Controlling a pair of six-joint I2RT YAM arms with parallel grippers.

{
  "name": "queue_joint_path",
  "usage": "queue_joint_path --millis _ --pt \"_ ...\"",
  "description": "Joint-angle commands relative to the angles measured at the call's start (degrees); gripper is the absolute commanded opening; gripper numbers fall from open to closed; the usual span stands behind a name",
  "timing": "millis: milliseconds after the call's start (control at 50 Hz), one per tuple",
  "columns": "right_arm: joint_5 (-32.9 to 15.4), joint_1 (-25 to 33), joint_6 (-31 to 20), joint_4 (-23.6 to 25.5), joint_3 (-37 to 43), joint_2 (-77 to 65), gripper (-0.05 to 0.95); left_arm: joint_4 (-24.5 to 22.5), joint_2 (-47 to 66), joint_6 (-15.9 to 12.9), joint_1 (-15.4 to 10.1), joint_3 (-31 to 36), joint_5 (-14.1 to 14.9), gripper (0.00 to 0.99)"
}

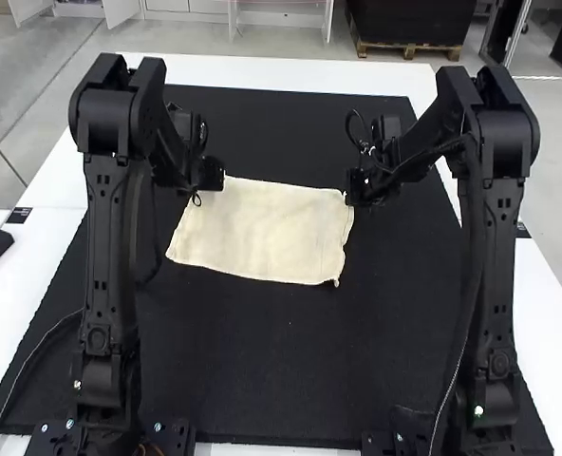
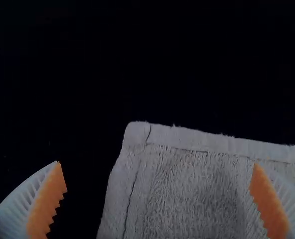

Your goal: Fold the towel.

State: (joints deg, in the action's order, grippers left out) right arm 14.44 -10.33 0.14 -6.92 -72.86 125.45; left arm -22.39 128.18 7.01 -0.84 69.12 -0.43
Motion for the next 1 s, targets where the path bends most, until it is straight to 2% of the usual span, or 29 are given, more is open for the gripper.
queue_joint_path --millis 0,80,180,260,340,380,440,480,580,700,980 --pt "3.84 -1.54 1.00 4.54 1.76 -0.03 -0.01 0.68 2.07 0.55 1.11 1.89 -0.54 0.916" --pt "3.93 -1.27 1.00 5.42 1.67 -0.03 -0.01 0.95 3.57 0.29 1.19 2.33 -0.63 0.936" --pt "4.72 -1.01 1.00 6.83 1.58 -0.12 -0.01 3.67 4.01 -0.59 1.02 3.65 -0.72 0.933" --pt "4.90 -0.83 0.91 6.92 1.49 -0.12 -0.01 4.64 4.01 -0.76 0.93 4.00 -0.72 0.874" --pt "5.16 -0.75 1.00 7.01 1.41 -0.03 -0.01 5.25 4.27 -0.41 0.93 4.00 -0.63 0.690" --pt "5.16 -0.75 1.00 7.09 1.41 -0.03 -0.01 5.52 4.53 -0.15 0.84 3.74 -0.63 0.489" --pt "5.34 -0.75 1.00 7.45 1.41 -0.03 -0.01 6.92 4.71 2.22 1.02 3.65 0.16 0.159" --pt "5.34 -0.75 1.00 7.71 1.32 -0.03 -0.01 6.75 4.89 3.54 1.19 3.21 2.10 0.015" --pt "5.43 -0.75 1.00 8.94 0.70 -0.12 -0.01 6.66 4.97 3.45 1.02 2.24 2.71 0.020" --pt "5.51 -0.13 1.00 10.17 0.53 -0.12 -0.01 6.31 4.71 1.43 0.40 0.66 4.56 0.020" --pt "9.65 1.54 0.74 16.15 0.35 -3.98 -0.01 3.67 -2.41 1.43 -0.39 -3.20 4.47 0.020"
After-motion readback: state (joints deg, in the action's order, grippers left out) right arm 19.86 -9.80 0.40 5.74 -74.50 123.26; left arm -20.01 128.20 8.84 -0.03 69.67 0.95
